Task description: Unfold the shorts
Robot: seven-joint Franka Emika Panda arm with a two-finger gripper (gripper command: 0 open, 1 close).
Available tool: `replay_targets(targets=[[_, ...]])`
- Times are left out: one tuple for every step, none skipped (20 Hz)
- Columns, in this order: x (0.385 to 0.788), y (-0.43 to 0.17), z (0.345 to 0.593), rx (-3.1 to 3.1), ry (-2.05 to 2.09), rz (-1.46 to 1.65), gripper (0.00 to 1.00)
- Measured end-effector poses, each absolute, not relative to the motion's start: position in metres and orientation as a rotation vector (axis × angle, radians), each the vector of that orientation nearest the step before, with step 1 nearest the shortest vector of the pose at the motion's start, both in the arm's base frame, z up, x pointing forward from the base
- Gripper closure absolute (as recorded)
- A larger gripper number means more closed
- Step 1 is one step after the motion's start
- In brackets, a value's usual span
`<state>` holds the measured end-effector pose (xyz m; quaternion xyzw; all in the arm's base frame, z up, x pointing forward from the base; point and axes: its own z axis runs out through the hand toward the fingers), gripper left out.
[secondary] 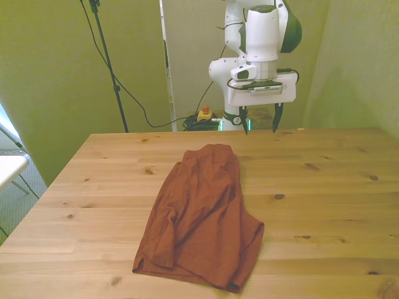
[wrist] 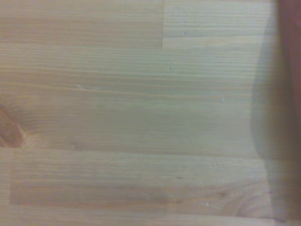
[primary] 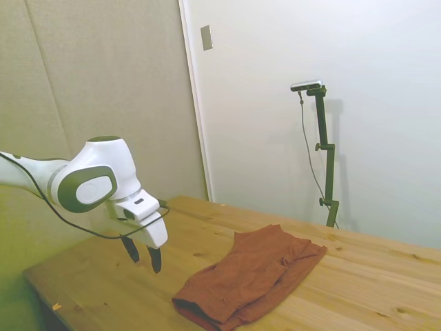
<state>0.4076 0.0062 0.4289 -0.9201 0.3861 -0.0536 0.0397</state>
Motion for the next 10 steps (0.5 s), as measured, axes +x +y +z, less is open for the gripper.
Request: replay_targets(targets=[[0.408,0.006,0.429,-2.82,1.185,-0.164,0.0],[0.408,0.004,0.429,-2.814,1.202,-0.163,0.0],[0.408,-0.004,0.431,-2.799,1.225,-0.163,0.0],[0.407,-0.017,0.435,-2.778,1.26,-0.164,0.0],[0.405,-0.035,0.442,-2.751,1.3,-0.169,0.0],[0.403,-0.056,0.449,-2.725,1.336,-0.171,0.0],[0.399,-0.079,0.456,-2.7,1.371,-0.171,0.0],[0.396,-0.101,0.462,-2.675,1.405,-0.177,0.0],[0.392,-0.125,0.467,-2.648,1.444,-0.186,0.0],[0.388,-0.149,0.469,-2.622,1.481,-0.195,0.0]])
